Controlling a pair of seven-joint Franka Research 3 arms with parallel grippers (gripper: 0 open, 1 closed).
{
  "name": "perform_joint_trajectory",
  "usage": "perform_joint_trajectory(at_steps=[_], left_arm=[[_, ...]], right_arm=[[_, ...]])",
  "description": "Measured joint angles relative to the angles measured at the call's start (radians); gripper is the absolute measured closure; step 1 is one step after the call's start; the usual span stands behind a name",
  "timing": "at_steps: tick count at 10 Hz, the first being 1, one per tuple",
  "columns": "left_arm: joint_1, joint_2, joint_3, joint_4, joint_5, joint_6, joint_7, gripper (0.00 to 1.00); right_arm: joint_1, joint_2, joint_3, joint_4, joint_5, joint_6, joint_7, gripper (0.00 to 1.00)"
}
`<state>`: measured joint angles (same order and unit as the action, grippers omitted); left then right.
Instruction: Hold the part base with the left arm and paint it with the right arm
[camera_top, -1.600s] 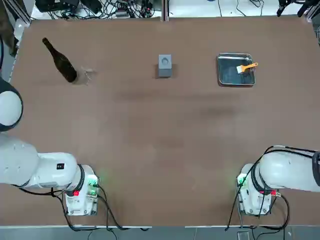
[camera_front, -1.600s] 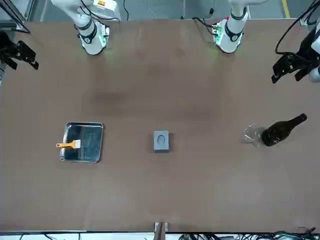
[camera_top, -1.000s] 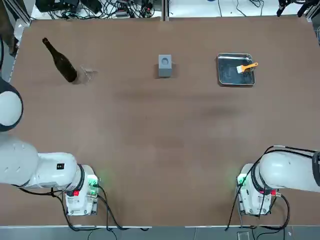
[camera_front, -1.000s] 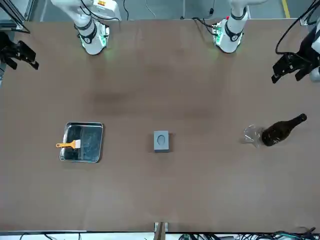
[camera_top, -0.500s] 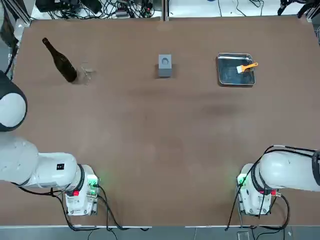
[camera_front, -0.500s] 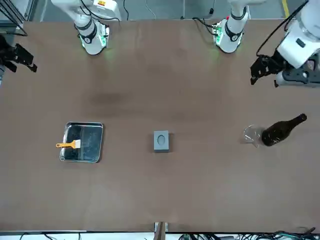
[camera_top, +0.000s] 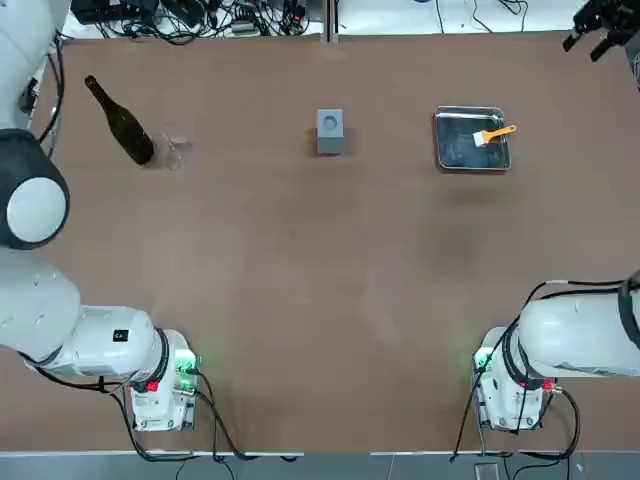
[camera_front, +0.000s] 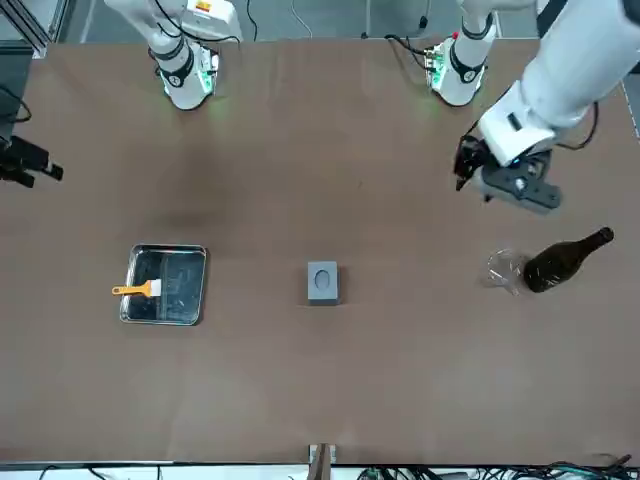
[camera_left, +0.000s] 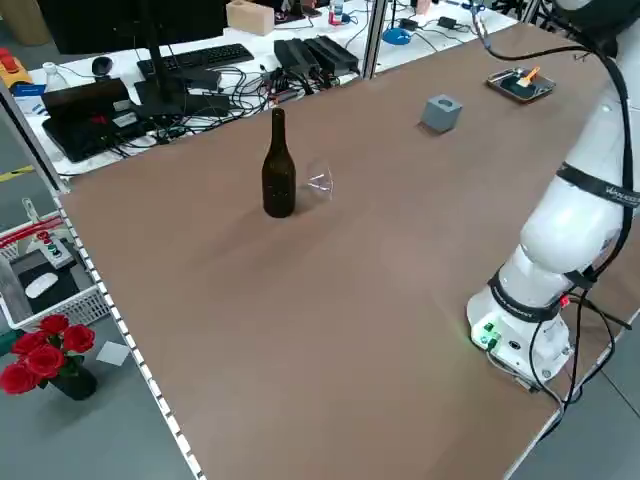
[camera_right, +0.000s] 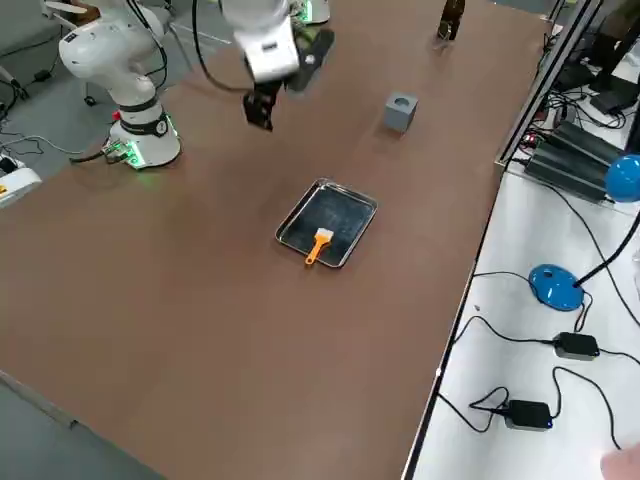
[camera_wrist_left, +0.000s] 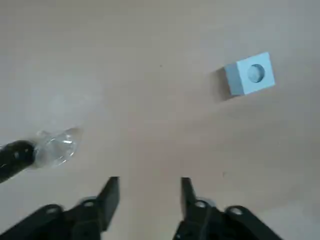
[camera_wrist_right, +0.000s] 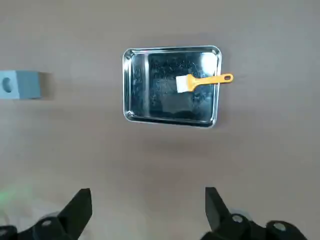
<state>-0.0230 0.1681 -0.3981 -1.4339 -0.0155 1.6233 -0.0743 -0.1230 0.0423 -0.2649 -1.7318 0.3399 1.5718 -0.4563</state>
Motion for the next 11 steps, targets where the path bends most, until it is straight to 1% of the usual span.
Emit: perform_joint_trajectory(at_steps=[1,2,3,4,5,7,9,10,11], left_arm=[[-0.004,0.026,-0.027,-0.019,0.0,0.044,0.002,0.59],[-0.012,0.048,-0.048,-0.042,0.001,0.083,0.002,0.66],[-0.03,0.061,-0.056,-0.07,0.001,0.122,0.003,0.71],[-0.052,0.073,-0.057,-0.097,0.001,0.159,0.003,0.76],[-0.071,0.09,-0.058,-0.116,0.002,0.194,0.004,0.78],[-0.116,0.149,-0.058,-0.128,0.037,0.262,0.005,0.79],[-0.159,0.225,-0.058,-0.13,0.054,0.329,0.005,0.82],[-0.176,0.259,-0.058,-0.131,0.069,0.365,0.006,0.85],[-0.192,0.29,-0.058,-0.132,0.089,0.399,0.006,0.88]], right_arm=[[-0.005,0.071,-0.055,0.004,0.068,0.006,-0.104,0.0],[-0.012,0.142,-0.085,0.013,0.129,0.011,-0.177,0.0],[-0.019,0.211,-0.099,0.03,0.192,0.014,-0.231,0.0],[-0.032,0.286,-0.105,0.059,0.256,0.015,-0.284,0.0],[-0.052,0.362,-0.107,0.093,0.313,0.013,-0.336,0.0],[-0.097,0.519,-0.11,0.172,0.428,-0.042,-0.416,0.0],[-0.139,0.693,-0.117,0.299,0.566,-0.122,-0.433,0.0],[-0.153,0.766,-0.117,0.348,0.62,-0.141,-0.434,0.0],[-0.16,0.823,-0.118,0.387,0.65,-0.144,-0.436,0.0]])
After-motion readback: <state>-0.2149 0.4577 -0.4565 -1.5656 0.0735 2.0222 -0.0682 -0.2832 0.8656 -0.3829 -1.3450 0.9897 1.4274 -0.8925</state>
